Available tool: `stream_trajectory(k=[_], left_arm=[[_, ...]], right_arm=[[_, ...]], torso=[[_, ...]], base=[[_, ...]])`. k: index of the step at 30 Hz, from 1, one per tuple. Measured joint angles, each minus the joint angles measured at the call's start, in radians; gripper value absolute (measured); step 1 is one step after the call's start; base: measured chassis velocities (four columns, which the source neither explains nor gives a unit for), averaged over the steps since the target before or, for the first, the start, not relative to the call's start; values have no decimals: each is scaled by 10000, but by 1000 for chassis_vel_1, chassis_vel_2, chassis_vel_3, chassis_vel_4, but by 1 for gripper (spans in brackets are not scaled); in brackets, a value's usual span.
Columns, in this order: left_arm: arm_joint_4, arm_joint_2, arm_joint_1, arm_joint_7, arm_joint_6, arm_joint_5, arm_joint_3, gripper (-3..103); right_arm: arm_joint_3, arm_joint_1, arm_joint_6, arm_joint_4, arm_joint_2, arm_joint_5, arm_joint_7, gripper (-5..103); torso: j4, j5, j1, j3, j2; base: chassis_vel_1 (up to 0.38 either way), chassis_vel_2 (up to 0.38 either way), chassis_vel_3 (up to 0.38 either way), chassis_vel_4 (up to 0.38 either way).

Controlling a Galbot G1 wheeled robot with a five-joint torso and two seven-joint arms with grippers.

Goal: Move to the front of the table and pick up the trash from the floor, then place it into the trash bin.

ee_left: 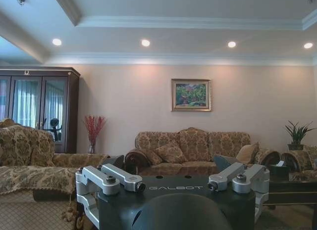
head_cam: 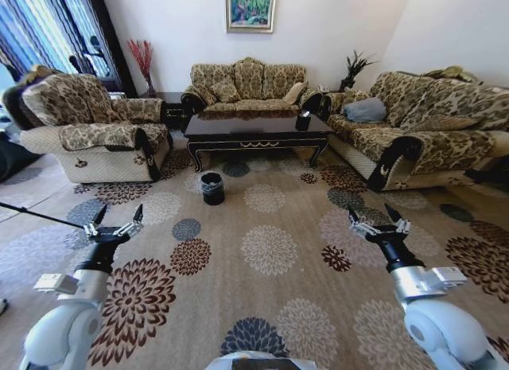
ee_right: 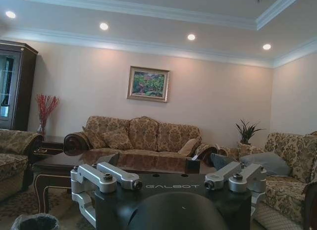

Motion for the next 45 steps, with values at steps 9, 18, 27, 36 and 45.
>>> stream_trajectory(k=[9,18,27,36,45], left_arm=[[-75,122,49,4,-3,-89,-112,100],[-194,57,123,4,24,-71,-8,100],[-285,-117,162,4,38,57,154,100],[-387,-169,214,5,38,129,183,100],[-606,-325,263,-1,162,156,456,100]], right_arm=[[8,-56,18,20,3,-6,2,100],[-29,-72,40,21,104,-66,2,100],[45,-138,293,52,194,-170,-79,100],[73,-124,886,164,272,332,617,100],[322,-240,1362,101,235,287,338,100]], torso=[[0,-1,180,226,408],[0,0,360,462,824],[0,0,555,696,1255],[-1,1,725,915,1640],[0,0,919,1158,2079]], base=[[0,0,0,0],[0,0,0,0],[0,0,0,0],[0,0,0,0],[0,0,0,0]])
